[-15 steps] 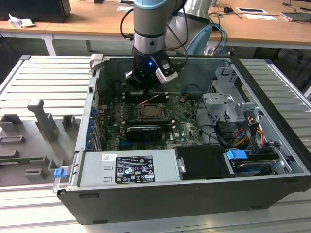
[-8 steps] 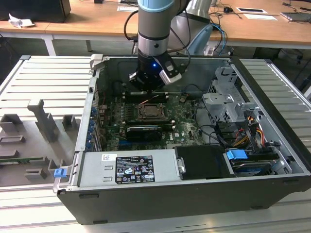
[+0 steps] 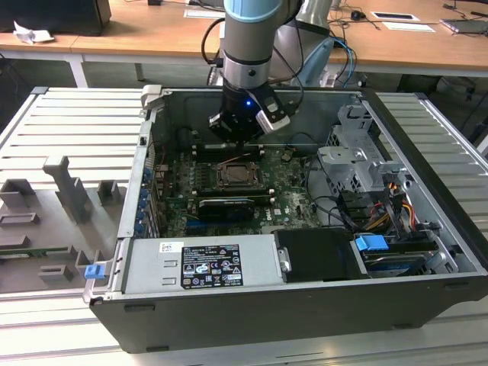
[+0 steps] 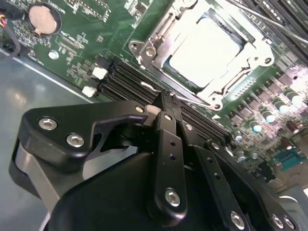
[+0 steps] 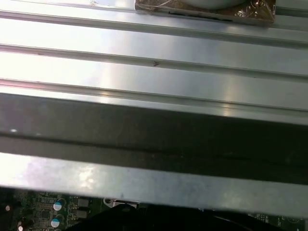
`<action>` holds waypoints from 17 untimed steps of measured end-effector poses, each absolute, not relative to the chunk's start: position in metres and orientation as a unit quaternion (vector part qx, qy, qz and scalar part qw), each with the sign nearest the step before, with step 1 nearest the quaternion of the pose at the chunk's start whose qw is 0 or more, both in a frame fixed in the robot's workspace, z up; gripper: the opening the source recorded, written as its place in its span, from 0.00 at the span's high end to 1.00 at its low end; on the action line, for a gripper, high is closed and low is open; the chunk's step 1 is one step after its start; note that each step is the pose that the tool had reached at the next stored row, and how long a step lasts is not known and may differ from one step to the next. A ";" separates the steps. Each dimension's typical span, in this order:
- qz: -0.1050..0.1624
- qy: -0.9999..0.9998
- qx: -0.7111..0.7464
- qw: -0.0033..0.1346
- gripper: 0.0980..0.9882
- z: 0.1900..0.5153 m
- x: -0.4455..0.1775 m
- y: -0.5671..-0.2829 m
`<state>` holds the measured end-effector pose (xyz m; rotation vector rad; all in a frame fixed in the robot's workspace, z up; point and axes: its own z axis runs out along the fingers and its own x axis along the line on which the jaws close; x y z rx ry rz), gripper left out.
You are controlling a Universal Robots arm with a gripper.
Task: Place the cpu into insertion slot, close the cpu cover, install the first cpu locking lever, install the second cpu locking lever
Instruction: 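Install the first cpu locking lever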
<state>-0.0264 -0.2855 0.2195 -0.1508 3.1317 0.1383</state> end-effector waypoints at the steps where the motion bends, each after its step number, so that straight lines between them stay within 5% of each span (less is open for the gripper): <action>1: 0.044 0.998 -0.047 0.002 0.99 0.218 -0.025 -0.286; 17: 0.044 0.998 -0.036 0.002 0.99 0.205 -0.015 -0.286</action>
